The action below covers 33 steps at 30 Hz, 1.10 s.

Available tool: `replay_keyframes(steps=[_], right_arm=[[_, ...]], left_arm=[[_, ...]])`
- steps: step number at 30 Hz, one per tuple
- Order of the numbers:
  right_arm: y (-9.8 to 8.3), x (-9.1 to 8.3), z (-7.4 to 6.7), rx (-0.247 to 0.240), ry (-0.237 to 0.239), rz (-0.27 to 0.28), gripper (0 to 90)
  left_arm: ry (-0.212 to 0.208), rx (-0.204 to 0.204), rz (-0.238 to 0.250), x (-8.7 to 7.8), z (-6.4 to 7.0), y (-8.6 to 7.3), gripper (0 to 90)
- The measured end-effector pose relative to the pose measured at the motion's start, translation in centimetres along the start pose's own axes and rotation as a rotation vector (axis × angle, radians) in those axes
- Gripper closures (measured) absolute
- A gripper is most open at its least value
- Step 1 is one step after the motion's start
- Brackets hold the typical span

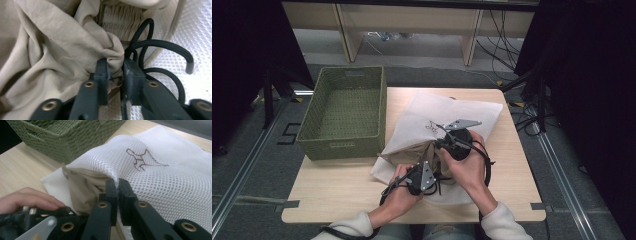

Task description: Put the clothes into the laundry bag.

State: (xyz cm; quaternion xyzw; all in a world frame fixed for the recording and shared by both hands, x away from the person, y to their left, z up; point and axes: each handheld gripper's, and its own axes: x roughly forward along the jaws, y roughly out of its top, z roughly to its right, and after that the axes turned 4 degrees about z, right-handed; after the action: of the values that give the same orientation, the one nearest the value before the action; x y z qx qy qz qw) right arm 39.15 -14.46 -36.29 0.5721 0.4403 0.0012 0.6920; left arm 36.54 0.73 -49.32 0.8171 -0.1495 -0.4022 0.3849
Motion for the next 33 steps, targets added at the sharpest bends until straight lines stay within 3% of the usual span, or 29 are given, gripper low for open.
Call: replay_keyframes(steps=[1,2,5,6,7,8,9,10,12,13,14,15,16,17,18,19,20,21,22,23,24,25,30,33], right_arm=[[0.1,-0.1,-0.2,0.022,-0.003,-0.004,88.3],[0.1,-0.1,0.0,-0.007,0.001,0.005,88.3],[0.1,-0.2,0.0,0.011,-0.004,0.017,88.3],[0.1,-0.2,0.0,0.011,-0.004,0.017,88.3],[0.1,-0.1,0.2,-0.021,-0.006,0.04,88.3],[0.1,-0.1,0.2,-0.011,0.001,0.032,88.3],[0.1,-0.3,0.0,0.017,-0.002,0.016,88.3],[0.1,-0.3,-0.1,0.025,-0.003,0.015,88.3],[0.2,-0.4,-0.1,0.03,0.003,0.018,88.4],[0.2,-0.3,0.2,-0.014,0.002,0.038,88.4],[0.2,-0.4,0.2,-0.017,-0.004,0.041,88.4],[0.2,-0.5,0.0,0.011,0.001,0.04,88.4],[0.3,-0.5,0.1,0.008,0.002,0.043,88.3],[0.3,-0.6,0.1,0.016,-0.002,0.043,88.4],[0.2,-0.6,0.3,0.0,-0.002,0.045,88.4],[0.2,-0.6,0.4,-0.009,-0.006,0.052,88.3],[0.2,-0.5,0.4,0.005,0.002,0.054,88.3],[0.2,-0.6,0.4,0.016,-0.016,0.054,88.3],[0.3,-0.7,0.6,0.006,-0.015,0.049,88.4],[0.2,-0.7,0.6,0.008,-0.014,0.046,88.3],[0.2,-0.7,0.7,0.005,-0.024,0.045,88.3],[0.2,-0.7,0.7,0.01,-0.024,0.043,88.3],[0.2,-0.6,0.7,0.015,-0.022,0.034,88.3],[0.1,-0.6,0.8,0.004,-0.03,0.034,88.3]], left_arm=[[-0.01,-0.024,0.012,0.2,-0.1,0.0,78.7],[-0.021,-0.049,0.02,0.3,-0.1,0.1,81.7],[-0.048,-0.134,0.057,0.6,-0.3,0.2,85.1],[-0.052,-0.144,0.063,0.8,-0.3,0.2,85.1],[-0.058,-0.173,0.084,1.1,-0.4,0.3,85.3],[-0.056,-0.227,0.123,1.6,-0.1,0.3,85.4],[-0.083,-0.254,0.129,1.9,0.0,0.4,85.4],[-0.052,-0.251,0.14,2.2,-0.2,0.6,85.4],[-0.042,-0.264,0.153,2.7,-0.5,1.0,85.4],[-0.043,-0.26,0.151,2.8,-0.6,1.1,85.4],[-0.038,-0.29,0.173,3.1,-0.6,1.3,85.4],[-0.026,-0.257,0.15,3.2,-1.1,1.4,85.4],[-0.039,-0.241,0.136,3.4,-1.3,1.4,85.3],[-0.029,-0.265,0.154,3.7,-1.2,1.4,85.1],[-0.024,-0.252,0.139,3.7,-1.5,1.3,84.7],[-0.016,-0.266,0.141,3.9,-1.6,1.2,83.7],[-0.002,-0.323,0.187,4.3,-1.3,1.1,83.0],[-0.008,-0.286,0.163,4.1,-1.5,1.0,82.0],[-0.022,-0.276,0.158,4.1,-1.5,1.0,80.4],[-0.028,-0.315,0.191,4.3,-1.2,1.0,77.6],[-0.048,-0.283,0.166,4.1,-1.3,0.9,73.9],[-0.063,-0.289,0.158,3.8,-1.4,0.9,68.8],[-0.071,-0.308,0.186,1.7,-1.4,1.1,51.4],[-0.082,-0.266,0.191,0.0,-1.2,1.1,46.9]])
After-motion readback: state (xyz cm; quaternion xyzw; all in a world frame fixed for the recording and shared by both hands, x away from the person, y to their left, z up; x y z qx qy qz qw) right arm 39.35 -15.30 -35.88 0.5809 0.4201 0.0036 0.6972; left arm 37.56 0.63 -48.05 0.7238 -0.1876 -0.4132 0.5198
